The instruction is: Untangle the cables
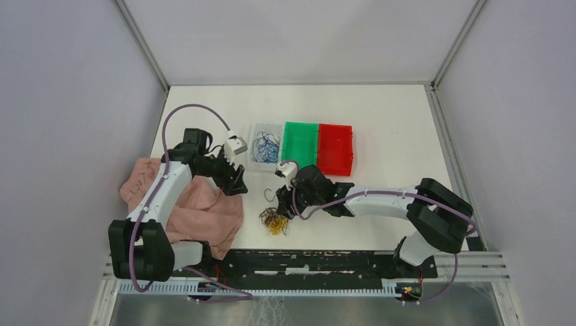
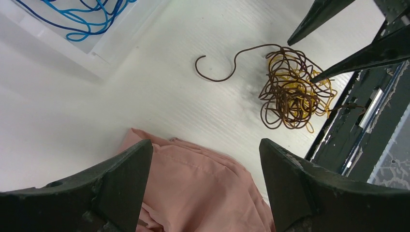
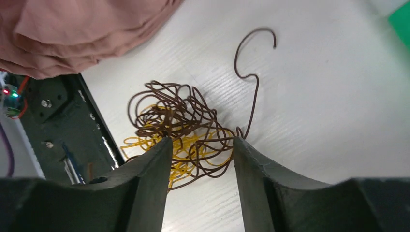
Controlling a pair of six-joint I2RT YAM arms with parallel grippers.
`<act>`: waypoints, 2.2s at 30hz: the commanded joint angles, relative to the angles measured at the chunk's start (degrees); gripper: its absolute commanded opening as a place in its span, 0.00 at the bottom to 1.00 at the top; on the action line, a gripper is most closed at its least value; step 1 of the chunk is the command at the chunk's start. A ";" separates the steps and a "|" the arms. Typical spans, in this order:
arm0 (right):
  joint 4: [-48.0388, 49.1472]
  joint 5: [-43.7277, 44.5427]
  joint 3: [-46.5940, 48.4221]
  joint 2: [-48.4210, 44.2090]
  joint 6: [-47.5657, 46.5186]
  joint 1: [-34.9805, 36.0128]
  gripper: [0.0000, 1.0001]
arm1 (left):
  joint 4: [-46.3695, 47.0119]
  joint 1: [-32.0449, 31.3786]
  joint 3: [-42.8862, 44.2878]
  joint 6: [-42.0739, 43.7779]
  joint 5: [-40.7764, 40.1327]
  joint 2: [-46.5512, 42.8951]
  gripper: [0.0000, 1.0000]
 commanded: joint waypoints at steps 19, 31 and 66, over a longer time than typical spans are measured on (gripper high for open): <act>-17.10 2.69 21.13 14.28 -8.61 -1.27 0.57 | -0.83 0.06 -0.80 5.67 3.39 -3.08 0.88; -11.31 1.76 20.88 5.51 -5.39 -2.44 0.01 | -2.17 -0.01 -0.22 6.28 3.98 -4.54 0.88; -4.97 3.63 6.94 5.68 12.11 -3.22 0.20 | -4.37 -0.07 2.33 5.68 5.37 -7.84 0.87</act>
